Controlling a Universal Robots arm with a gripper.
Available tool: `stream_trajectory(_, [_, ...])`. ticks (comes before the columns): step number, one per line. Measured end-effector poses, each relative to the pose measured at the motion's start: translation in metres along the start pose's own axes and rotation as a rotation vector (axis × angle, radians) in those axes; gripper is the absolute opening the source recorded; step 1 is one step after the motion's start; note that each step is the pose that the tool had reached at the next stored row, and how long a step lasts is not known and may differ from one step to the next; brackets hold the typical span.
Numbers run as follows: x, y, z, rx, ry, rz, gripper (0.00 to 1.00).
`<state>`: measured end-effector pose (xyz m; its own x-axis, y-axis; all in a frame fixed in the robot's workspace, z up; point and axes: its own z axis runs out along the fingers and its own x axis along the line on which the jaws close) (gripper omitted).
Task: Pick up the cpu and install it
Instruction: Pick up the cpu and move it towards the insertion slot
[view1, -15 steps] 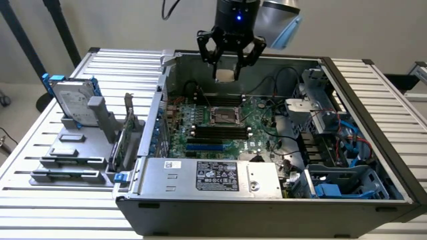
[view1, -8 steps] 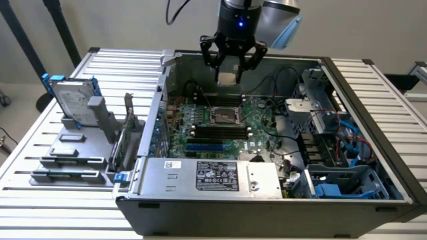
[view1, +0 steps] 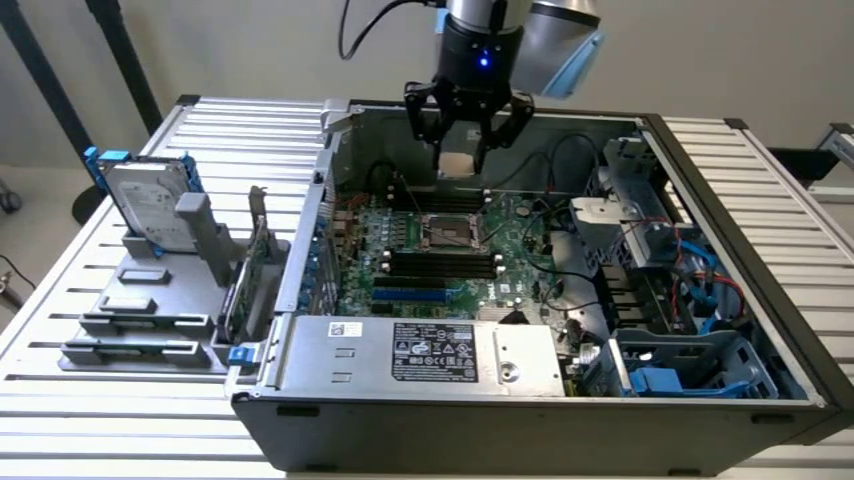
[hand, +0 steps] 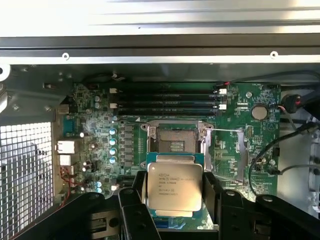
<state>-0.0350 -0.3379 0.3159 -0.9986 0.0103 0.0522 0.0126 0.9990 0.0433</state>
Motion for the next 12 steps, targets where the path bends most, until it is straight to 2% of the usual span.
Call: stream_trajectory(12, [-0.004, 0.0009, 0.0217, -0.0001, -0.0001, 0.001, 0.55])
